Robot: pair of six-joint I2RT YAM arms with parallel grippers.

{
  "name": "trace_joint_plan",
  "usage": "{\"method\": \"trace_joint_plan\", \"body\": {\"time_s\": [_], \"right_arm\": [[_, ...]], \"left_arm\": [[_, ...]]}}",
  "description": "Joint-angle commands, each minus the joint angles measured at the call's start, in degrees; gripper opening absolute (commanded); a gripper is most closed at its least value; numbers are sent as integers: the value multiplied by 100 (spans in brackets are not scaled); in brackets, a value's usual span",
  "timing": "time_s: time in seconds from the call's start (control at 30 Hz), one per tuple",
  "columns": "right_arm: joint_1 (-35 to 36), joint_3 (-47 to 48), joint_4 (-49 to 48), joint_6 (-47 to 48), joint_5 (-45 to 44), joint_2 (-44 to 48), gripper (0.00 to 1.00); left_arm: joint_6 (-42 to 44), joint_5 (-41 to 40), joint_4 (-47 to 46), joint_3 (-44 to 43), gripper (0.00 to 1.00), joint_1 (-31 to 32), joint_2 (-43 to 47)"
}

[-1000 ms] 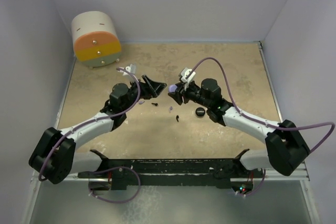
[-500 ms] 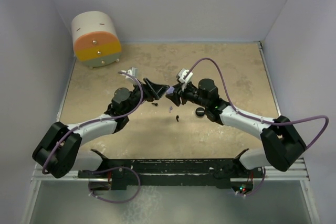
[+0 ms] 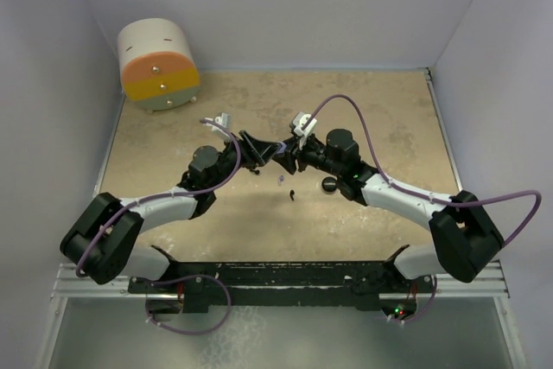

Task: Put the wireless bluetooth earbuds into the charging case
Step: Pick up the charging case at the center of the board.

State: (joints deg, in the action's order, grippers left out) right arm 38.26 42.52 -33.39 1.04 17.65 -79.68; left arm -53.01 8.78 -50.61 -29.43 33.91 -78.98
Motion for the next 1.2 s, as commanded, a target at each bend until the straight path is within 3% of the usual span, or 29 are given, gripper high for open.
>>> {"method": "trace_joint_plan", "body": {"time_s": [0.0, 0.8, 1.03, 1.17], "right_arm": [[47, 289, -292, -9, 155, 31, 0], [87, 344, -230, 15, 148, -20, 0], [97, 329, -236, 23, 124, -30, 0], [99, 331, -247, 11, 92, -30, 0]], "left_arm": [[-51, 45, -528, -19, 56, 53, -46], [-60, 69, -702, -8, 42, 129, -157], [-42, 64, -737, 18, 26, 131, -144], [-47, 63, -815, 51, 6, 132, -144]]}}
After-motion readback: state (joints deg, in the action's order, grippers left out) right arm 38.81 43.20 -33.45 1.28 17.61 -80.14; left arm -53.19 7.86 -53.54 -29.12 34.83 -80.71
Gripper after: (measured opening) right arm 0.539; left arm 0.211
